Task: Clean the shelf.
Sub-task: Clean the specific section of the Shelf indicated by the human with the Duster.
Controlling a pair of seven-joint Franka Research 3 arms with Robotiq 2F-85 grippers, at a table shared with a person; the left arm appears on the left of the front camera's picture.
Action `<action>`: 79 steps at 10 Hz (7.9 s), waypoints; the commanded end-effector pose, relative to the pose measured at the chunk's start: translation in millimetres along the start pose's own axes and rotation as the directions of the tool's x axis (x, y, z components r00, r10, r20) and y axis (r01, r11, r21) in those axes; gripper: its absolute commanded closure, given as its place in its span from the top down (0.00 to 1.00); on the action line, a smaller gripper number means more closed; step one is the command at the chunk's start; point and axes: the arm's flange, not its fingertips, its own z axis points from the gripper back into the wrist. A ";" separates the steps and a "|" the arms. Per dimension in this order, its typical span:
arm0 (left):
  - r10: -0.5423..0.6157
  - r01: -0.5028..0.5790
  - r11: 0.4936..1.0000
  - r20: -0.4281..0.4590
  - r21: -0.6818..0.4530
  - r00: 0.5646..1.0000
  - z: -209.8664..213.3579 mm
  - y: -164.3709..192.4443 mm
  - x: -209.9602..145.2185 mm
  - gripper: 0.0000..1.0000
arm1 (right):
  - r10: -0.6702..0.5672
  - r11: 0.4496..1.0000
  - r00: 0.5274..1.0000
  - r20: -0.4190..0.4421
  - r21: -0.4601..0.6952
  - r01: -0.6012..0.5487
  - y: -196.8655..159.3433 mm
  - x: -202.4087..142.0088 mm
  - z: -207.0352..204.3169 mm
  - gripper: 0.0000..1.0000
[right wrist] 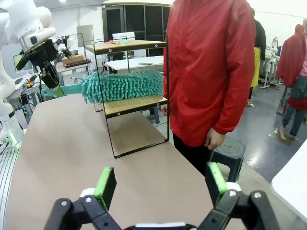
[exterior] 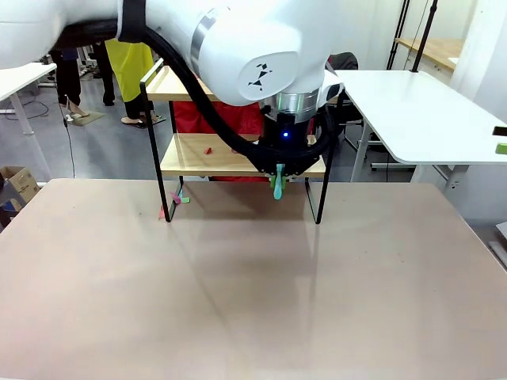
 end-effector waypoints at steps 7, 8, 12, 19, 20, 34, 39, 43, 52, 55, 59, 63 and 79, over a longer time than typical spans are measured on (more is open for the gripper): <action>0.102 -0.098 0.990 -0.030 0.099 0.994 -3.7 88.8 -16.8 0.13 | 0.008 1.000 1.000 -0.001 0.002 -0.008 1.0 4.1 -1.5 1.00; 0.110 -0.104 0.987 -0.038 0.125 0.993 -4.8 99.1 -16.1 0.13 | 0.008 1.000 1.000 -0.001 0.002 -0.008 1.0 4.1 -1.5 1.00; 0.156 -0.147 0.971 -0.030 0.189 0.987 -6.8 136.5 -18.7 0.13 | 0.008 1.000 1.000 -0.001 0.002 -0.008 1.0 4.1 -1.5 1.00; 0.230 -0.237 0.899 0.065 0.368 0.971 14.2 176.1 -34.8 0.13 | 0.008 1.000 1.000 -0.001 0.002 -0.008 1.0 4.1 -1.5 1.00; 0.221 -0.236 0.897 0.084 0.373 0.972 19.2 173.3 -37.4 0.13 | 0.008 1.000 1.000 -0.001 0.002 -0.008 1.0 4.1 -1.5 1.00; -0.029 0.019 0.998 0.186 0.058 0.982 60.0 171.9 -42.5 0.13 | 0.008 1.000 1.000 -0.001 0.002 -0.008 1.0 4.1 -1.5 1.00; -0.262 0.274 0.962 0.227 -0.020 0.938 73.2 199.1 -47.5 0.13 | 0.008 1.000 1.000 -0.001 0.002 -0.008 1.0 4.1 -1.5 1.00; -0.514 0.586 0.784 0.316 -0.205 0.797 63.7 249.5 -44.7 0.13 | 0.008 1.000 1.000 -0.001 0.002 -0.008 1.0 4.1 -1.5 1.00; -0.764 0.838 0.338 0.394 -0.429 0.510 55.6 305.8 -33.2 0.13 | 0.008 1.000 1.000 -0.001 0.002 -0.008 1.0 4.1 -1.5 1.00; -0.875 0.876 0.295 0.260 -0.383 0.409 81.2 327.1 -35.5 0.13 | 0.008 1.000 1.000 -0.001 0.002 -0.008 1.0 4.1 -1.5 1.00; -0.959 0.869 0.217 0.071 -0.446 0.276 76.8 368.3 -57.6 0.13 | 0.008 1.000 1.000 -0.001 0.002 -0.008 1.0 4.1 -1.5 1.00; -0.969 0.830 0.232 -0.041 -0.507 0.245 81.0 412.7 -72.7 0.13 | 0.008 1.000 1.000 -0.001 0.002 -0.008 1.0 4.1 -1.5 1.00; -0.958 0.824 0.282 -0.102 -0.492 0.267 94.5 436.4 -77.5 0.13 | 0.008 1.000 1.000 -0.001 0.002 -0.008 1.0 4.1 -1.5 1.00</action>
